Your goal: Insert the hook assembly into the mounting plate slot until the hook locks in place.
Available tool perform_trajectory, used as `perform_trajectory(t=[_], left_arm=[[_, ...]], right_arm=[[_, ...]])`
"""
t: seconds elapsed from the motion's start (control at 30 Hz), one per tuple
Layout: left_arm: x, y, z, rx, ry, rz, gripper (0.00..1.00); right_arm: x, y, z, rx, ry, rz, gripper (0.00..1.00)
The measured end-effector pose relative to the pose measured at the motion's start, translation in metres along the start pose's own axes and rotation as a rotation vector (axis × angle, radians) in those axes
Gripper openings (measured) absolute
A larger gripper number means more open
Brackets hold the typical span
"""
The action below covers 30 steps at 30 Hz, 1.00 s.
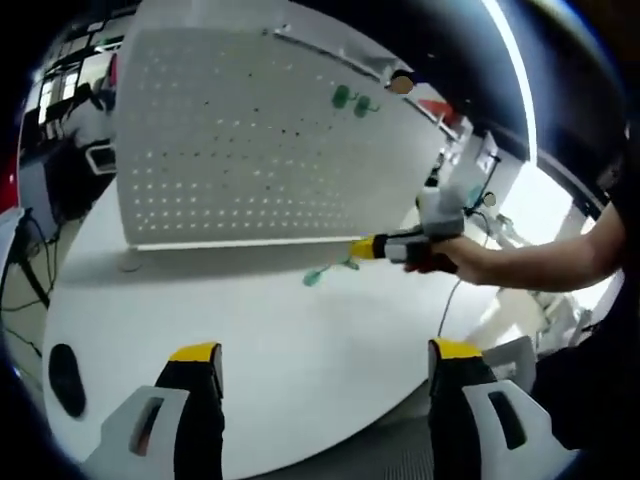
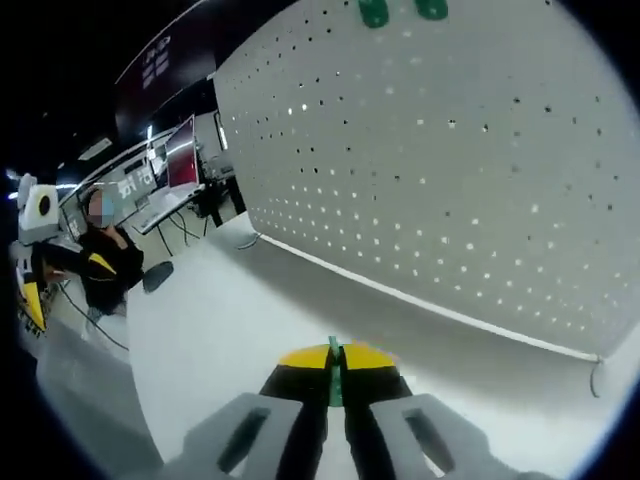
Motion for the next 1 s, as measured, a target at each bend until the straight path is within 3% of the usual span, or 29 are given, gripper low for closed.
perform_trajectory(t=[0.13, 0.37, 0.47, 0.77, 1.0], left_arm=[[-0.002, -0.004, 0.002, 0.014, -0.008, -0.007, 0.86], [-0.005, -0.011, 0.019, 0.046, -0.045, -0.018, 0.86], [-0.006, -0.013, 0.027, 0.053, -0.065, -0.020, 0.85], [0.005, -0.025, 0.048, 0.030, -0.113, -0.041, 0.81], [0.021, -0.037, 0.056, 0.022, -0.108, -0.070, 0.74]], right_arm=[[-0.015, 0.001, 0.023, 0.037, -0.083, -0.029, 0.00], [-0.038, 0.017, 0.051, 0.057, -0.165, -0.027, 0.00], [-0.050, 0.027, 0.064, 0.127, -0.219, -0.017, 0.00], [-0.072, 0.067, 0.076, 0.246, -0.300, 0.022, 0.00], [-0.085, 0.107, 0.076, 0.338, -0.353, 0.056, 0.00]])
Point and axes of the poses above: the point that each gripper's makers call its tool centre point, and the gripper's own axes: x roughly forward along the fingers, y roughly to its left, z roughly out of its top, the point moved 3 cm from there along -x, roughly backward along the fingers, and after that the axes turned 7 degrees about -x, right-handed, at the moved point
